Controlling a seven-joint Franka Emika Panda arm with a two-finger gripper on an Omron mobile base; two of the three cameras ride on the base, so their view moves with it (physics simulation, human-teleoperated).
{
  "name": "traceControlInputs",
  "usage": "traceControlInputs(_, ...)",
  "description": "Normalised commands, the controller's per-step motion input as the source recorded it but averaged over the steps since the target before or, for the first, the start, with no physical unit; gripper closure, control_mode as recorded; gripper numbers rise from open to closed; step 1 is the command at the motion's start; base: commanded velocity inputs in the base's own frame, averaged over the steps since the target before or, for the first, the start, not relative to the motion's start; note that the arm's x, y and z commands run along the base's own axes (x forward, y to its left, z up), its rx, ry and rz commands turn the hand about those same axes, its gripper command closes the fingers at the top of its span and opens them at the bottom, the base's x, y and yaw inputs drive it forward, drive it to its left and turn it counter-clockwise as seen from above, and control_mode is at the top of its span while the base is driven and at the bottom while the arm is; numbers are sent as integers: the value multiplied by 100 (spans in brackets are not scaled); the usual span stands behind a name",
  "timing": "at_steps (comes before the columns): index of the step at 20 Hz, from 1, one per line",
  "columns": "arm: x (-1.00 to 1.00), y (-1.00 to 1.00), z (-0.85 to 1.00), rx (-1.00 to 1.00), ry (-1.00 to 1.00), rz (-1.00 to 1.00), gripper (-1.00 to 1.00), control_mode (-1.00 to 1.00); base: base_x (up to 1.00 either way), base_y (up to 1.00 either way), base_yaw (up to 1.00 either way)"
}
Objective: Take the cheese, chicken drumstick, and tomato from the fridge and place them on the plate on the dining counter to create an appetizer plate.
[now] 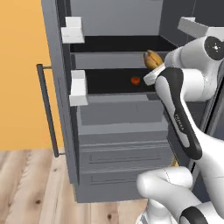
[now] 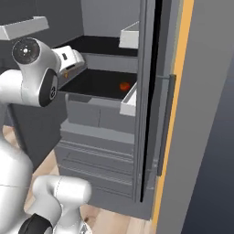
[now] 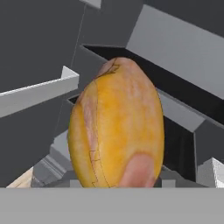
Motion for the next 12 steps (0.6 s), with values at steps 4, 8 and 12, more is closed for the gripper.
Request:
traceControlInputs(4, 0, 0, 0, 0, 0, 0, 100, 100, -100, 28, 3)
traceControlInputs(8, 0, 0, 0, 0, 0, 0, 100, 100, -100, 64, 19)
traceControlInputs(12, 0, 0, 0, 0, 0, 0, 100, 100, -79, 82, 45)
